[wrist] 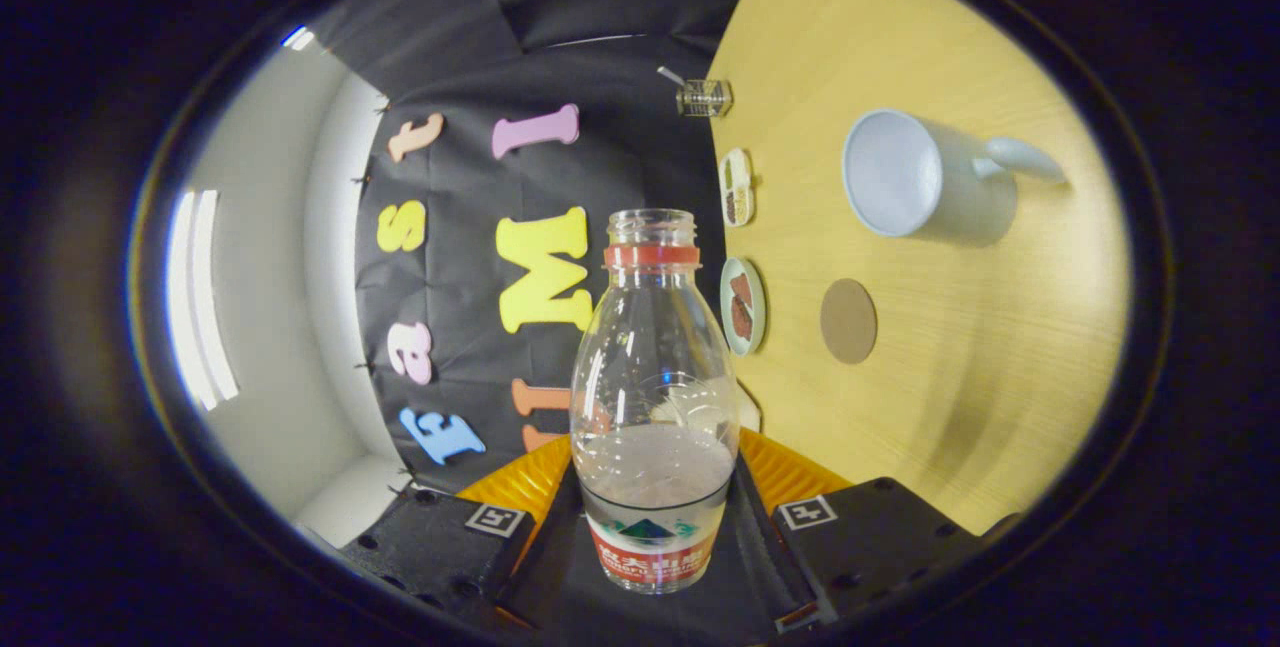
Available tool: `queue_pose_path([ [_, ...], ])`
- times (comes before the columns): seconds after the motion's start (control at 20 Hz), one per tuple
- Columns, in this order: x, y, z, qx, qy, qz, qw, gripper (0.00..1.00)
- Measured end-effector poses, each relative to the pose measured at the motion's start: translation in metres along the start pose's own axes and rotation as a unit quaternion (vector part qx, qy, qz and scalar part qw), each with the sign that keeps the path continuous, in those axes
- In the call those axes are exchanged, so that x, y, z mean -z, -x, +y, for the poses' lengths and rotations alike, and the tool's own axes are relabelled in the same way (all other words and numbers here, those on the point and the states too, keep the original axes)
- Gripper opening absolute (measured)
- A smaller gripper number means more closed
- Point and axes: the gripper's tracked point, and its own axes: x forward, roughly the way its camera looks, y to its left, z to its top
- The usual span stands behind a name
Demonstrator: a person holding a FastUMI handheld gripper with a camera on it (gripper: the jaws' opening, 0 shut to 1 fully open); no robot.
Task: Take the bottle from table, then pour the juice into the cup, finally place the bottle on the coaster
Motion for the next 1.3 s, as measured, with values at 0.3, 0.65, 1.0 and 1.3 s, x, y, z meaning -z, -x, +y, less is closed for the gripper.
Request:
queue_pose_path([
  [0.3, 0.014, -0.012, 0.011, 0.029, 0.206, 0.018, 0.978, 0.77],
  [0.65, 0.011, -0.032, 0.047, 0.017, 0.433, 0.001, 0.901, 0.78],
  [1.0, -0.014, -0.062, 0.065, 0.051, 0.64, -0.047, 0.766, 0.78],
  [1.3, -0.024, -0.107, 0.029, 0.065, 0.71, -0.047, 0.699, 0.78],
])
